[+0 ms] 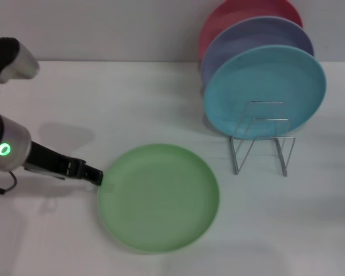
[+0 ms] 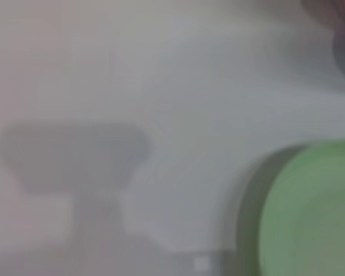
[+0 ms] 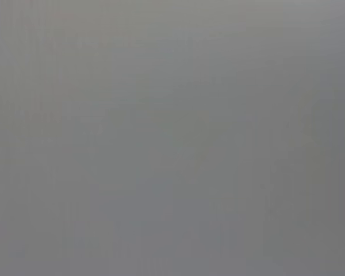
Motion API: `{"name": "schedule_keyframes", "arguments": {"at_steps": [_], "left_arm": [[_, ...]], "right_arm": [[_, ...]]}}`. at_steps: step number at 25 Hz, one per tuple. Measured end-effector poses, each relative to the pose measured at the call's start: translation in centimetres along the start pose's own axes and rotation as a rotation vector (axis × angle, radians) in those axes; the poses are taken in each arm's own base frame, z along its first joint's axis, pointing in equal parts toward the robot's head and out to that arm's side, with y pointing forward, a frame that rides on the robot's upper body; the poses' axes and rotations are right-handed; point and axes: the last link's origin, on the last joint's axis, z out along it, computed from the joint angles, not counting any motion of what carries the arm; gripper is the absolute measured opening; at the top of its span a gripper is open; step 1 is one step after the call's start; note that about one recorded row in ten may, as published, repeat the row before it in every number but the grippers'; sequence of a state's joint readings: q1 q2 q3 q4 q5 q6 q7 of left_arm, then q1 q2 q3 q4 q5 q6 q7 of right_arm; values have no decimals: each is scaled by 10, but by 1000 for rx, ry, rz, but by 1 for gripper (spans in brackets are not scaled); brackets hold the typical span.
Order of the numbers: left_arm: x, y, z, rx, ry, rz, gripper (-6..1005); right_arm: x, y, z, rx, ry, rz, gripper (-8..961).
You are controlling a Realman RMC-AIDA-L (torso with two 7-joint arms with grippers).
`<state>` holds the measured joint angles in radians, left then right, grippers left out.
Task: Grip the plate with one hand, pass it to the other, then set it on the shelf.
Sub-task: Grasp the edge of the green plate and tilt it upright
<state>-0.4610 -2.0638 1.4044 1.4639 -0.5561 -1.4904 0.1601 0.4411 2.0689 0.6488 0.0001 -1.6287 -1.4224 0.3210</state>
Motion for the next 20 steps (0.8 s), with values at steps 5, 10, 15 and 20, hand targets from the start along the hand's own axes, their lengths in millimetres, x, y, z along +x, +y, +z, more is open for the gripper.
{"name": "schedule_keyframes", "arguments": {"at_steps": [5, 10, 15, 20], "left_arm": [[-3, 9, 8, -5, -35, -24, 834], [-1, 15, 18, -5, -60, -52, 833], [0, 19, 27, -3, -78, -74, 834], [3, 20, 33, 0, -92, -85, 832]], "right_arm": [[-2, -2, 3, -3, -4, -14, 725], [-4, -3, 7, -7, -9, -18, 725], [-5, -3, 10, -12, -14, -21, 725], [-7, -2, 14, -18, -21, -25, 725]]}}
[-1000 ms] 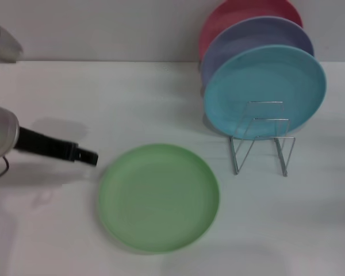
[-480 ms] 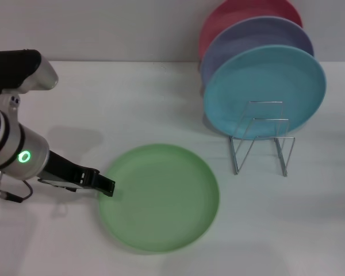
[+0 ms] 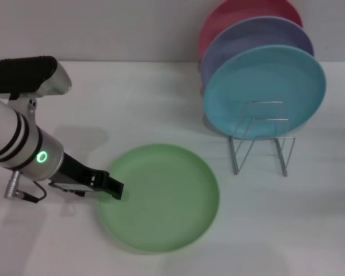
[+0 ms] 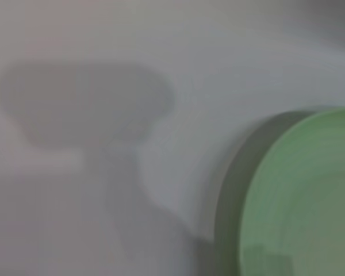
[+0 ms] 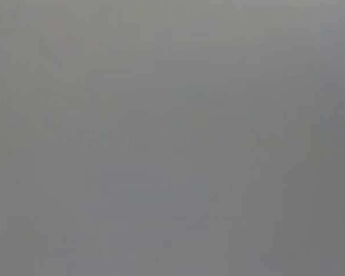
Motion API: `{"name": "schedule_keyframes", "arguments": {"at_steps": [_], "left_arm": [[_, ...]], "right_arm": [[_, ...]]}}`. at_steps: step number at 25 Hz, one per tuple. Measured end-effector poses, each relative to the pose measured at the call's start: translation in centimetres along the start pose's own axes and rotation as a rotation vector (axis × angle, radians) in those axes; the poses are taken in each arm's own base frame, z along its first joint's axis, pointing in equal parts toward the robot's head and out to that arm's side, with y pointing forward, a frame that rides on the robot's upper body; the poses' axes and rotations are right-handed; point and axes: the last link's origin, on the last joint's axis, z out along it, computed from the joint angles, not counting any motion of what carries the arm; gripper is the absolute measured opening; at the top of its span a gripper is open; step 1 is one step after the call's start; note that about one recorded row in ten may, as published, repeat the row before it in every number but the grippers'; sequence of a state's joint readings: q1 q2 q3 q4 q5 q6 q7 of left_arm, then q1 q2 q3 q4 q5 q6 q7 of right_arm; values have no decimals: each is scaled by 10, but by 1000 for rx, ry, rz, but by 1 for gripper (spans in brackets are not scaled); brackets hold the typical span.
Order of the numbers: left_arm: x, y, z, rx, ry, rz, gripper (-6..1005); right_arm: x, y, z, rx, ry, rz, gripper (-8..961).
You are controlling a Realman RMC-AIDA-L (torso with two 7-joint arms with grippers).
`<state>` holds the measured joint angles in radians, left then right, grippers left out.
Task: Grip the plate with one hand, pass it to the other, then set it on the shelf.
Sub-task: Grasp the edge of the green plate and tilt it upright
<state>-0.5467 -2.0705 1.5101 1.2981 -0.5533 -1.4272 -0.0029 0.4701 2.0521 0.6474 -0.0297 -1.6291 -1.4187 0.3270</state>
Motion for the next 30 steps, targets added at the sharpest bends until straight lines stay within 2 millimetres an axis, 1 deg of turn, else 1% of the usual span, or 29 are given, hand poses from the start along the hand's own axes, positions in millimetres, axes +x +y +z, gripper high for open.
{"name": "schedule_keyframes", "arguments": {"at_steps": [9, 14, 21, 27, 29, 30], "left_arm": [[3, 4, 6, 8, -9, 7, 829], [3, 6, 7, 18, -13, 23, 770], [3, 7, 7, 33, -17, 37, 585], [4, 8, 7, 40, -23, 49, 532], [3, 9, 8, 41, -26, 52, 355], [3, 9, 8, 41, -27, 53, 354]], "right_arm": [[-2, -1, 4, -4, -6, -7, 725], [-2, 0, 5, -6, -8, -5, 725], [-2, 0, 5, -6, -8, -5, 725], [-2, -1, 5, -6, -8, -5, 726], [-2, -1, 4, -5, -7, -5, 726], [-2, -1, 4, -4, -6, -5, 726]]}}
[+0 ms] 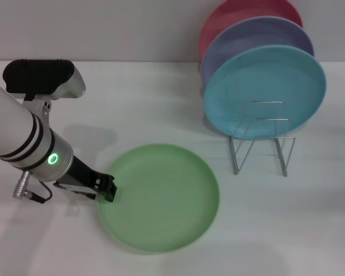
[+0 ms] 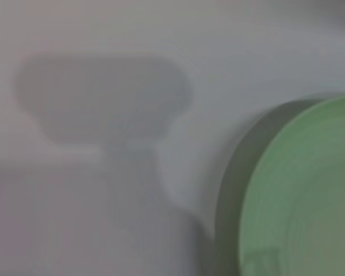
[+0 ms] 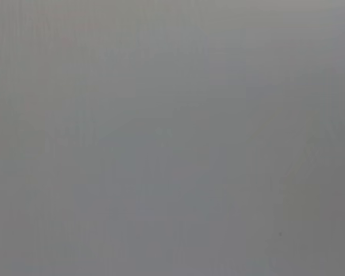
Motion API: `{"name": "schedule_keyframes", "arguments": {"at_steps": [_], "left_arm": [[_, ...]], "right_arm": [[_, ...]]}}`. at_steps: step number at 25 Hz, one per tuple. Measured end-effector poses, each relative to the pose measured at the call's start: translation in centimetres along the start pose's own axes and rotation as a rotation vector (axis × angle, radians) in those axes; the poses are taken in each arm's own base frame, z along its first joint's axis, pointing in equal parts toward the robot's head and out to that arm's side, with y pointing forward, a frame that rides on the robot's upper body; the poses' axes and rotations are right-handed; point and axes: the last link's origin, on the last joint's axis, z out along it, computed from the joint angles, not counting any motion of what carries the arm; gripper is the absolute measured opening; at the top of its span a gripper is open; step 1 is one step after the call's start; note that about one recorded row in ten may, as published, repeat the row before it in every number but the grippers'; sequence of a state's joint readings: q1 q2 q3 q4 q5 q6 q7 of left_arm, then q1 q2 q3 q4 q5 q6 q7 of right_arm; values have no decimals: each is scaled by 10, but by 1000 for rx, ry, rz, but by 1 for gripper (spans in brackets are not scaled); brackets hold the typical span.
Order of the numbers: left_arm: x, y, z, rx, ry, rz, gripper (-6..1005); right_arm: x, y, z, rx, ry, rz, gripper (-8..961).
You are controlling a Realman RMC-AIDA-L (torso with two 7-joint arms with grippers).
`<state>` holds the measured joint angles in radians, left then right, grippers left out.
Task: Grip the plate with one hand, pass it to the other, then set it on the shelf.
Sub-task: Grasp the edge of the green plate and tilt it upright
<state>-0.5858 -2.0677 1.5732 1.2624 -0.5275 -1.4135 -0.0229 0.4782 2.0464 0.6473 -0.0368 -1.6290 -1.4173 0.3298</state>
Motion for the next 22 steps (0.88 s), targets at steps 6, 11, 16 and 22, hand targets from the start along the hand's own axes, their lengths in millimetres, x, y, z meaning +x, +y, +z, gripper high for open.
{"name": "schedule_keyframes", "arguments": {"at_steps": [6, 11, 16, 22], "left_arm": [[0, 0, 0, 0, -1, 7, 346], [-1, 1, 0, 1, -6, 14, 293], [-1, 2, 1, 3, -10, 21, 220], [-1, 2, 1, 4, -10, 25, 195]], "right_arm": [[0, 0, -1, 1, 1, 0, 726], [0, 0, -1, 1, 2, 0, 726], [0, 0, -1, 2, 2, 0, 726], [1, 0, -2, 2, 2, 1, 725]]}}
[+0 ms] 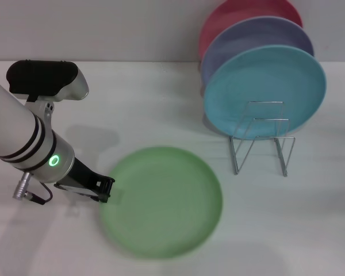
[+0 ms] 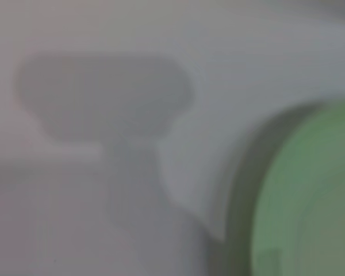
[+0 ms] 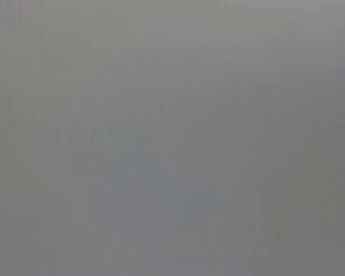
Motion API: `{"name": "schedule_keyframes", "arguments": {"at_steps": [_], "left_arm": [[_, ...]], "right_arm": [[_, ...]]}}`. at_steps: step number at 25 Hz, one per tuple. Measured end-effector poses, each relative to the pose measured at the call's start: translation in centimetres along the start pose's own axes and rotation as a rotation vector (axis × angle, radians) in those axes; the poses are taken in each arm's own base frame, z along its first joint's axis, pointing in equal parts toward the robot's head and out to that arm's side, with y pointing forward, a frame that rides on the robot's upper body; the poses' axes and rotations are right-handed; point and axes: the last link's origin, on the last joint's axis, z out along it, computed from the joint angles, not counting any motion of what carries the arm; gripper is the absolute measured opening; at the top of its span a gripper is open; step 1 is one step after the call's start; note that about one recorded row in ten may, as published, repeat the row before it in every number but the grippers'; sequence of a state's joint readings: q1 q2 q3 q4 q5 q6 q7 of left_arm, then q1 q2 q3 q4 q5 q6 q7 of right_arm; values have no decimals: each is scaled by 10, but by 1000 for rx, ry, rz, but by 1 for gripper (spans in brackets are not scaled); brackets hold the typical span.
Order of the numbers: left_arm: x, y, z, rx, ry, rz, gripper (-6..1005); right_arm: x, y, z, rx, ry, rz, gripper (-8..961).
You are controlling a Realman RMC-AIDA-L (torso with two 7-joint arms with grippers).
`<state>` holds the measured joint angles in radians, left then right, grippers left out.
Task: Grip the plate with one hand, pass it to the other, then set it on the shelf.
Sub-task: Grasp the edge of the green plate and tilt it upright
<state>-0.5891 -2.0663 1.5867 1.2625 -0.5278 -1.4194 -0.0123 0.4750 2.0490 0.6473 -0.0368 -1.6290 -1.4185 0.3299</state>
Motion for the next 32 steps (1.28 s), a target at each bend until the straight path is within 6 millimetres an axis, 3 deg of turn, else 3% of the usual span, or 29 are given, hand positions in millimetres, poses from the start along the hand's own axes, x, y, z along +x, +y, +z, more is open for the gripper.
{"name": "schedule_keyframes", "arguments": {"at_steps": [4, 24, 32], "left_arm": [[-1, 1, 1, 1, -3, 6, 88], [4, 1, -3, -4, 29, 34, 25], [19, -18, -19, -21, 132, 14, 28]], "right_arm": [[0, 0, -1, 0, -2, 1, 725], [0, 0, -1, 1, 1, 3, 726], [1, 1, 2, 0, 7, 4, 725]]}}
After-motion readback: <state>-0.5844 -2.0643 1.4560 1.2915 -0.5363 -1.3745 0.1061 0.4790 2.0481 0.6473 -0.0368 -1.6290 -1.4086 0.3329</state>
